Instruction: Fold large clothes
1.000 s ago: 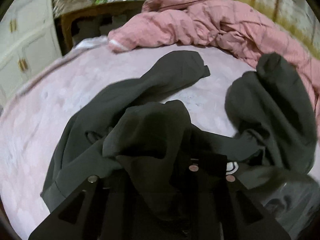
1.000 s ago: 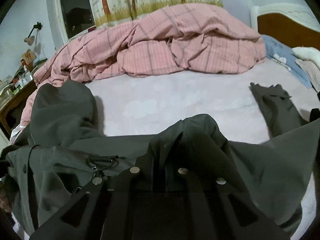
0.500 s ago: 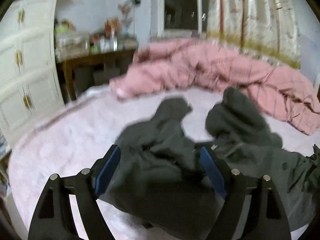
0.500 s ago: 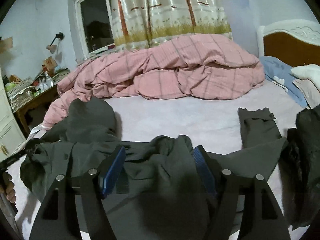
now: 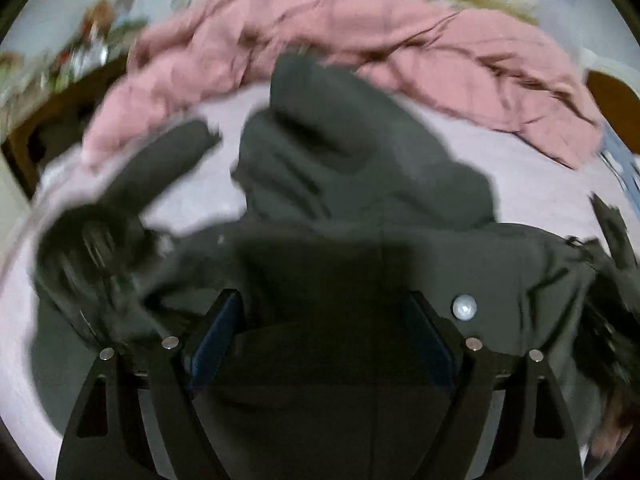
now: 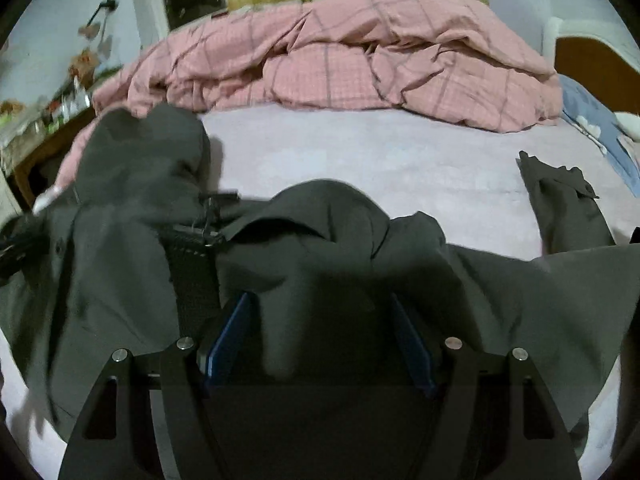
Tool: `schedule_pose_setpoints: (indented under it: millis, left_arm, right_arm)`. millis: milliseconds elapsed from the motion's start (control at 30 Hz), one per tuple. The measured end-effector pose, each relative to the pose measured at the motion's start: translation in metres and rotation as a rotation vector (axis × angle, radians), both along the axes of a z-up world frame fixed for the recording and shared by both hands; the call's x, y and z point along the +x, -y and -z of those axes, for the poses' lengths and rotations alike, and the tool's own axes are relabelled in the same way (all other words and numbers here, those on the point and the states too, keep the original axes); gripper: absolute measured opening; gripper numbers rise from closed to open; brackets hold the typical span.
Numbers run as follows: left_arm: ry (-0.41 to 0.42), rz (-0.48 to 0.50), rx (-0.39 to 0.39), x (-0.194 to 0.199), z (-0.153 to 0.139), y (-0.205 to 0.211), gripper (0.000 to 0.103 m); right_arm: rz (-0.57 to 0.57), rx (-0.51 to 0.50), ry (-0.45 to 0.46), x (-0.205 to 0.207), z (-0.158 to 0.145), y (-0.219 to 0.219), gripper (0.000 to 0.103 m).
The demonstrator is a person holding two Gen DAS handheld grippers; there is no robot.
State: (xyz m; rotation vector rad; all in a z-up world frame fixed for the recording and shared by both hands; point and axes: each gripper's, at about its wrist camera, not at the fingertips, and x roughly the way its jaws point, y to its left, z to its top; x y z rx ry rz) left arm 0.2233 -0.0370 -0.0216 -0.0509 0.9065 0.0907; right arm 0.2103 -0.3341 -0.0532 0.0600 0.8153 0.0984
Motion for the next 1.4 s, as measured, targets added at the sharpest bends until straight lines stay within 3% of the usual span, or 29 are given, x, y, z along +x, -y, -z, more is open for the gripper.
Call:
schedule_pose_setpoints:
  millis: [67, 200, 367, 500, 567, 633, 700, 833, 1000, 1100, 1167, 1233, 1300, 1400]
  left_arm:
    - [-0.009, -0.009, -0.014, 0.002, 0.015, 0.0, 0.086]
    - [0.031, 0.012, 0.044, -0.007, 0.019, 0.009, 0.086]
    - [0.153, 0.043, -0.009, -0.023, 0.013, 0.003, 0.084]
    - [0.324, 0.091, -0.037, -0.051, -0.017, 0.007, 0.084]
    - [0.432, 0.098, -0.059, -0.067, -0.031, 0.008, 0.084]
    - [0.545, 0.033, -0.068, -0.086, -0.04, 0.005, 0.09]
    - [0.6, 0.002, -0.092, -0.097, -0.045, 0.003, 0.09]
    - [0.592, 0.023, -0.206, -0.098, -0.047, -0.009, 0.09]
    - [0.534, -0.008, -0.202, -0.092, -0.039, -0.009, 0.09]
    - [0.475, -0.034, -0.23, -0.084, -0.03, -0.014, 0.09]
    - [0.458, -0.045, -0.238, -0.083, -0.027, -0.016, 0.09]
    - [0.456, -0.045, -0.243, -0.083, -0.026, -0.016, 0.09]
    - [0.464, -0.045, -0.239, -0.084, -0.026, -0.015, 0.09]
    - [0.485, -0.041, -0.225, -0.087, -0.027, -0.013, 0.09]
  right_arm:
    - [-0.004, 0.042, -0.005, 0.001, 0.0, 0.007, 0.072]
    - [-0.009, 0.076, -0.009, -0.003, -0.005, 0.017, 0.072]
    - [0.047, 0.101, 0.11, -0.038, -0.045, 0.045, 0.072]
    - [0.224, 0.19, 0.222, -0.066, -0.079, 0.099, 0.072]
    - [0.309, 0.223, 0.224, -0.074, -0.084, 0.122, 0.072]
    - [0.42, 0.246, 0.173, -0.082, -0.082, 0.144, 0.072]
    - [0.479, 0.281, 0.16, -0.091, -0.076, 0.159, 0.072]
    - [0.525, 0.315, 0.096, -0.093, -0.053, 0.178, 0.072]
    - [0.475, 0.37, -0.011, -0.071, -0.026, 0.181, 0.072]
    - [0.454, 0.342, -0.009, -0.065, -0.017, 0.175, 0.063]
    - [0.46, 0.285, 0.034, -0.059, -0.014, 0.173, 0.046]
    - [0.435, 0.268, 0.068, -0.054, -0.013, 0.173, 0.02]
    - [0.405, 0.275, 0.096, -0.051, -0.014, 0.171, 0.008]
    - [0.287, 0.29, 0.165, -0.057, -0.026, 0.151, 0.004]
